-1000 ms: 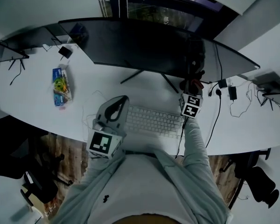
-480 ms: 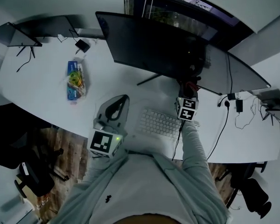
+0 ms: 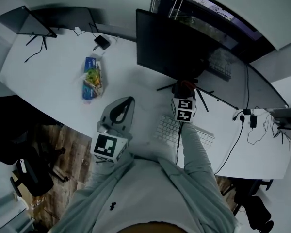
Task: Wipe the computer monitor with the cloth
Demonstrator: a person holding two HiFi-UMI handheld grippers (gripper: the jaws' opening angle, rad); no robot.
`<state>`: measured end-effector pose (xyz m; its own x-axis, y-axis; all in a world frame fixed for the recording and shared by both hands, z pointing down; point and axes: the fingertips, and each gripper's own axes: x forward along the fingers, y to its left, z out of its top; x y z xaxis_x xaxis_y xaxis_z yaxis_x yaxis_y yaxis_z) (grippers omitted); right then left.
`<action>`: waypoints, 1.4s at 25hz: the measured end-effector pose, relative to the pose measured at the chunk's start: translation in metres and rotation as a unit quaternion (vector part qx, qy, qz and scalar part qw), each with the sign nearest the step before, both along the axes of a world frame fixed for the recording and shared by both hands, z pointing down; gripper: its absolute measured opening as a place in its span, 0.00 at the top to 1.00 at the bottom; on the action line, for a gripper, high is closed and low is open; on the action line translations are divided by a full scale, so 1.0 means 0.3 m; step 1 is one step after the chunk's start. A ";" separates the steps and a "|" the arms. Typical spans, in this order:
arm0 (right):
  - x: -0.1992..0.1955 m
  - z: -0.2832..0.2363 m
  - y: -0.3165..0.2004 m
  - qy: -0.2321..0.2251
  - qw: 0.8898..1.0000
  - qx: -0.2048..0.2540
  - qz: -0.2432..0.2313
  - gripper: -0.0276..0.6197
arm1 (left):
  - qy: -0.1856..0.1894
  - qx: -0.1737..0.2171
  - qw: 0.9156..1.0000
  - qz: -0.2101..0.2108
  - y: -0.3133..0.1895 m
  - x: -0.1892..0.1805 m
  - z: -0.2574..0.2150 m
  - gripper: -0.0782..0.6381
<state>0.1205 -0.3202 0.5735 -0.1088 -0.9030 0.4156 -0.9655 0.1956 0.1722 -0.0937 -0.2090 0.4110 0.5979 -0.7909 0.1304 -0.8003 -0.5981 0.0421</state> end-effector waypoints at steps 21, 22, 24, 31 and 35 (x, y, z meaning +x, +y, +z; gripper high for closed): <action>-0.725 -0.023 -0.265 -0.015 0.985 -0.006 -0.169 0.90 | 0.009 -0.012 0.996 -0.092 0.010 -0.331 0.040 0.86; -0.734 -0.019 -0.272 -0.014 0.985 -0.006 -0.171 0.90 | 0.008 -0.012 0.996 -0.093 0.013 -0.338 0.045 0.86; -0.742 -0.013 -0.279 -0.014 0.985 -0.007 -0.169 0.90 | 0.011 -0.015 0.995 -0.096 0.014 -0.350 0.046 0.86; -0.722 -0.077 -0.266 -0.012 0.987 0.010 -0.162 0.90 | 0.018 -0.009 0.995 -0.096 0.018 -0.356 0.035 0.86; -0.720 -0.177 -0.260 -0.011 0.985 0.034 -0.170 0.90 | 0.017 0.008 0.996 -0.090 0.020 -0.345 0.010 0.86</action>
<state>-0.0955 -0.3982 0.5206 -0.4187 -0.8385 0.3487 -0.8496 0.4973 0.1756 -0.1973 -0.2029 0.4141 0.4498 -0.8876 0.0995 -0.8931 -0.4456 0.0625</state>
